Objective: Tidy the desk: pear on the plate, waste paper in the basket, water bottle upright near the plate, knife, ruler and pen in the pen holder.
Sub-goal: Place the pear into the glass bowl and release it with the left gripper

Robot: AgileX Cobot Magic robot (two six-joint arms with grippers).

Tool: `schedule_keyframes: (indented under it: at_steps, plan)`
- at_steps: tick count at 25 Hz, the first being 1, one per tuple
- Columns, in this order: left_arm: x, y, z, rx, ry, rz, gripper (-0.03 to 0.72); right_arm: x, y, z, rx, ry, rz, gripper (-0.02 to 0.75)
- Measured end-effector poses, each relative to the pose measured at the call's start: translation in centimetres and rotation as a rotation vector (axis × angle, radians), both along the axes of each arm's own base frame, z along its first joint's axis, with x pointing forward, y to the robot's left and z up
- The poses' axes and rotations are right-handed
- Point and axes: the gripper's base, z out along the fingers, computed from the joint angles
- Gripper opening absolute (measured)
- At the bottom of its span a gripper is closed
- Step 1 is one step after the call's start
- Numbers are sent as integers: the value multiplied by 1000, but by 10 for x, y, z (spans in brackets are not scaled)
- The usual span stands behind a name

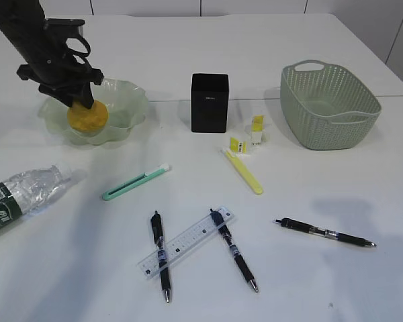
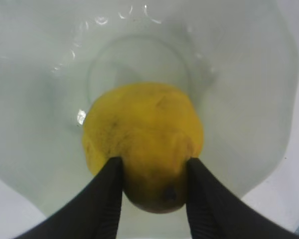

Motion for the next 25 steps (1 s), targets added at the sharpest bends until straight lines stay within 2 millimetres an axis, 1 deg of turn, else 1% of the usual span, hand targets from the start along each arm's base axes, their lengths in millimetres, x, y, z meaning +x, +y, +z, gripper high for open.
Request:
schedule_keyframes:
  at_steps: [7, 15, 20, 25]
  plan:
    - [2, 0, -10, 2, 18, 0, 274, 1, 0, 0, 0, -7, 0, 389]
    - [2, 0, -11, 2, 16, 1, 274, 1, 0, 0, 0, -9, 1, 389]
    - [4, -1, -18, 3, 18, 2, 274, 1, 0, 0, 0, -9, 1, 389]
    - [5, -1, -17, 1, 5, 3, 274, 1, 0, 0, 0, -10, 1, 389]
